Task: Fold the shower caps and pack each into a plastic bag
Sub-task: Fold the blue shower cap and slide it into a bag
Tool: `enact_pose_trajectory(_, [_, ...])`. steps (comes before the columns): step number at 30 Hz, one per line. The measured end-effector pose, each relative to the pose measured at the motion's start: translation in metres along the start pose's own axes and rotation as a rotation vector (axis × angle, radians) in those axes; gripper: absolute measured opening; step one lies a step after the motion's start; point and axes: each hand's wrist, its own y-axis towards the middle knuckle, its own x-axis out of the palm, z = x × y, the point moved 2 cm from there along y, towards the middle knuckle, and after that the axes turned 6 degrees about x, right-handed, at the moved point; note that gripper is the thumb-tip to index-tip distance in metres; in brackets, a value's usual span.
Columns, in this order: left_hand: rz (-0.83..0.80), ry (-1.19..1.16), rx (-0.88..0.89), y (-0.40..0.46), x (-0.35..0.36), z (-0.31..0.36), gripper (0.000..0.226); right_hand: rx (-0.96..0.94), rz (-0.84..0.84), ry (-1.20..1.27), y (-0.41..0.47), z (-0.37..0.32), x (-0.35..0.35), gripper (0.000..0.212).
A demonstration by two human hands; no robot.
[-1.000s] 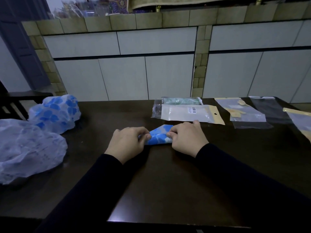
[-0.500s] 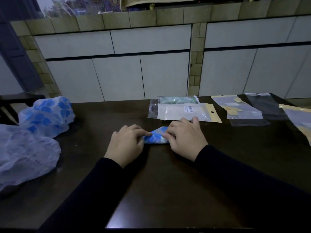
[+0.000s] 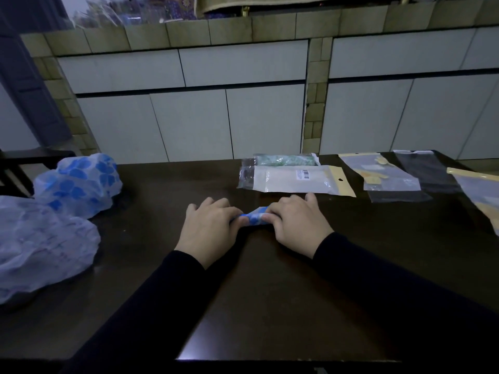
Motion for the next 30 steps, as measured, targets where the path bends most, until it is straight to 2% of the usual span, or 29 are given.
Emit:
enact_pose_trajectory(4, [-0.009, -0.033, -0.026, -0.001, 0.002, 0.001, 0.031, 0.064, 0.015, 0.069, 0.0, -0.001, 0.005, 0.03])
enact_pose_trajectory(8, [0.023, -0.102, -0.035, 0.0, -0.001, 0.003, 0.013, 0.097, 0.074, 0.108, 0.0, 0.0, 0.005, 0.017])
enact_pose_trajectory(13, [-0.037, -0.112, -0.119, 0.005, 0.005, 0.003, 0.02, 0.154, 0.111, 0.077, 0.005, -0.001, 0.004, 0.019])
enact_pose_trajectory(17, [0.031, -0.091, -0.133, 0.006, 0.004, 0.002, 0.022, 0.099, 0.171, -0.038, 0.007, -0.003, 0.006, 0.023])
enact_pose_trajectory(21, [0.106, -0.159, -0.052, 0.004, 0.005, 0.002, 0.012, -0.023, 0.282, 0.021, 0.003, -0.001, 0.004, 0.016])
enact_pose_trajectory(25, [0.085, -0.171, -0.047, 0.003, 0.01, -0.002, 0.021, -0.056, 0.174, 0.0, 0.003, 0.005, 0.002, 0.027])
enact_pose_trajectory(30, [0.023, -0.256, -0.041, 0.0, 0.008, -0.005, 0.035, -0.075, -0.015, 0.1, 0.005, 0.014, 0.0, 0.039])
